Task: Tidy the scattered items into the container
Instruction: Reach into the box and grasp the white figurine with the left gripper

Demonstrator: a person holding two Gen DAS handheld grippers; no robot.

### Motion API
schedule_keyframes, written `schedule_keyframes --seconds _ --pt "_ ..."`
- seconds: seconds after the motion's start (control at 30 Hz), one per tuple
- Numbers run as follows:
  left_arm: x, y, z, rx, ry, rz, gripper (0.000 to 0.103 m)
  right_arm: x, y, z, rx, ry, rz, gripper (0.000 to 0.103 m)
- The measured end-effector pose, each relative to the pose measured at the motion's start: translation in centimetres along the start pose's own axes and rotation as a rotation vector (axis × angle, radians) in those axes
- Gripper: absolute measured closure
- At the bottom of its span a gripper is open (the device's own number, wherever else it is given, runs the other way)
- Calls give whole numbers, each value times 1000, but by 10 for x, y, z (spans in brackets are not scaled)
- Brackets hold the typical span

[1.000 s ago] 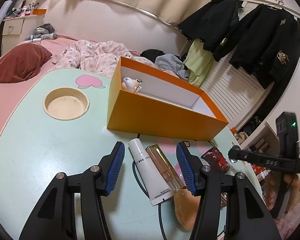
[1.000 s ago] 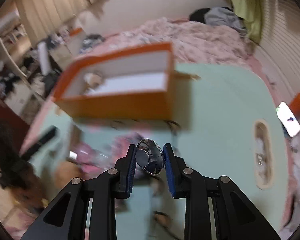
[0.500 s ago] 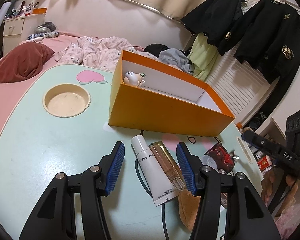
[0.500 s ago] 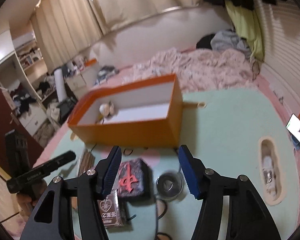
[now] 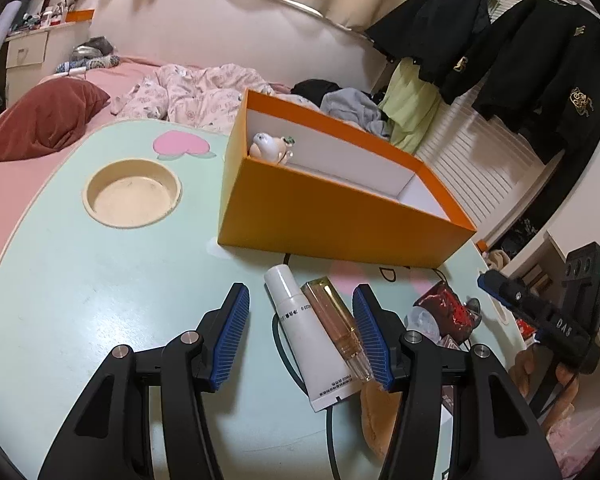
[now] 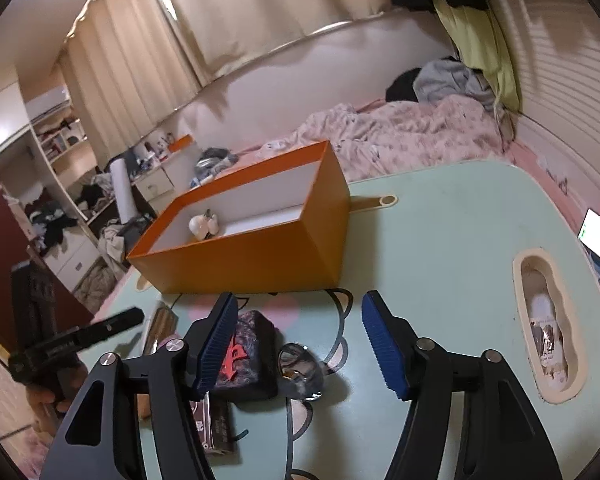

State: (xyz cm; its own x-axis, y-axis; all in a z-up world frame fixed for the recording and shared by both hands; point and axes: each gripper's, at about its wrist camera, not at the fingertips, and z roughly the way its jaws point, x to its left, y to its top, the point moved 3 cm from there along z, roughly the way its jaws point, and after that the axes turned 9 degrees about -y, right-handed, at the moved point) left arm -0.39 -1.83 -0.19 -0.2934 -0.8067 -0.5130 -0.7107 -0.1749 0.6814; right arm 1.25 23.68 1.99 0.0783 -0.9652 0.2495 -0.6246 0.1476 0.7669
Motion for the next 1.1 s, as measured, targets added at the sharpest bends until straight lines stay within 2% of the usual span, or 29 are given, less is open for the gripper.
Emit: schedule_keyframes --seconds 0.13,0.2,0.27,0.37,0.5,0.57,0.67,0.7,0.83,0.87,0.97,1.1 --pt "3 2 1 27 -8 -15 48 4 -1 0 9 37 -11 38" --pt "-1 6 -1 26 30 19 48 5 -1 1 11 36 -21 38" --pt "-12 13 -7 18 62 80 48 8 -3 2 20 40 -42 38" --pt "-38 31 -15 19 46 158 48 12 -6 3 24 50 -71 38" --pt "-65 64 -15 42 52 180 48 12 -8 4 24 56 -73 38" --pt "-65 83 -5 88 118 142 48 10 -8 6 34 61 -64 37" --pt "-58 105 19 194 283 104 48 10 -7 6 33 66 -61 37" --pt "-57 110 27 226 311 111 48 10 -8 5 31 69 -62 35" --pt "-57 128 59 278 319 131 49 8 -7 5 29 79 -56 33" --pt "-57 131 67 286 339 140 49 7 -7 5 29 82 -54 33" --pt "-53 138 93 328 424 152 62 6 -7 4 32 96 -49 33" --pt "-43 138 119 367 510 162 62 2 -6 4 39 121 -27 32"
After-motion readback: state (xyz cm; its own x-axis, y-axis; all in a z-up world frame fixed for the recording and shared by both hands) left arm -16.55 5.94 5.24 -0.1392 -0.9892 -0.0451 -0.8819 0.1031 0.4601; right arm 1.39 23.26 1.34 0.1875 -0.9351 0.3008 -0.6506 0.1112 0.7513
